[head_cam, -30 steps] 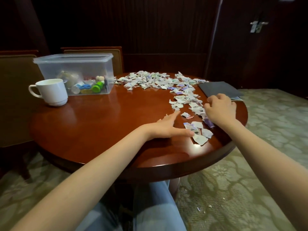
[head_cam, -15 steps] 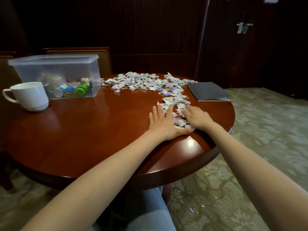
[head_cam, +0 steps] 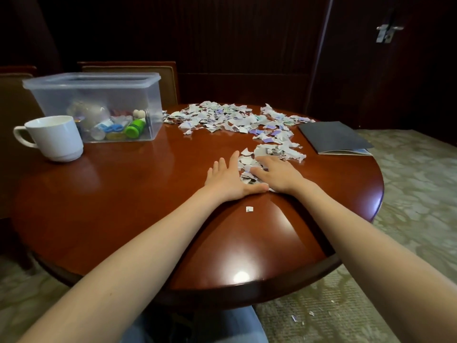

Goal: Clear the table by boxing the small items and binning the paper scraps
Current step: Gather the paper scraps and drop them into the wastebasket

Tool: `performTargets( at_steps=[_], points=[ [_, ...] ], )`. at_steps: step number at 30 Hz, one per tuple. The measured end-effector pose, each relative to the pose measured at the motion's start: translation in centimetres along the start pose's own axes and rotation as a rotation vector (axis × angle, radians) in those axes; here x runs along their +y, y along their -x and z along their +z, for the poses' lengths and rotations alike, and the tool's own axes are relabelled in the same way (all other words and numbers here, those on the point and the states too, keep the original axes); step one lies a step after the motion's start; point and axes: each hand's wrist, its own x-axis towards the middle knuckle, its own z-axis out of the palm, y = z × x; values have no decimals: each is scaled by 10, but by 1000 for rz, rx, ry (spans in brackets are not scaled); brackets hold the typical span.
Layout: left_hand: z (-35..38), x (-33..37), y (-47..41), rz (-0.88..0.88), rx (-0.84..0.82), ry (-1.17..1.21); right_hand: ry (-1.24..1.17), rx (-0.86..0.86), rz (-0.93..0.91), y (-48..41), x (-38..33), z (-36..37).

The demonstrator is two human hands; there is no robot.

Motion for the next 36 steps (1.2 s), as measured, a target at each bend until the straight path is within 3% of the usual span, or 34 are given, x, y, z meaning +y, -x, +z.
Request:
performTargets(
  at_steps=[4,7,9,12,15,19,25,32,34,36],
  points=[
    [-9,-15,-3,114,-17,63,-160,-10,-76,-5,-8,1],
    [-23,-24,7,218,-119,195,-225,35,-142,-11,-15,4],
    [-25,-28,15,245,-169,184,-218,179,-160,-18,-17,5],
    [-18,-27,19,283,-168,15,-122,400,-38,-31,-12,4],
    [-11,-24,16,272,-159,-10,63,263,69,-45,-4,6],
    [-10,-29,7,165,-99,-17,73,20,78,-55,-6,8],
    [-21,-49,-11,17,-31,20,-192,-4,-115,-44,-28,12],
    [-28,-69,-26,102,-23,88,-597,113,-140,-43,-54,16],
    [-30,-73,-29,134,-19,107,-584,181,-121,-44,-52,13],
    [-32,-73,-32,145,-18,112,-394,234,-69,-47,-44,9]
  ],
)
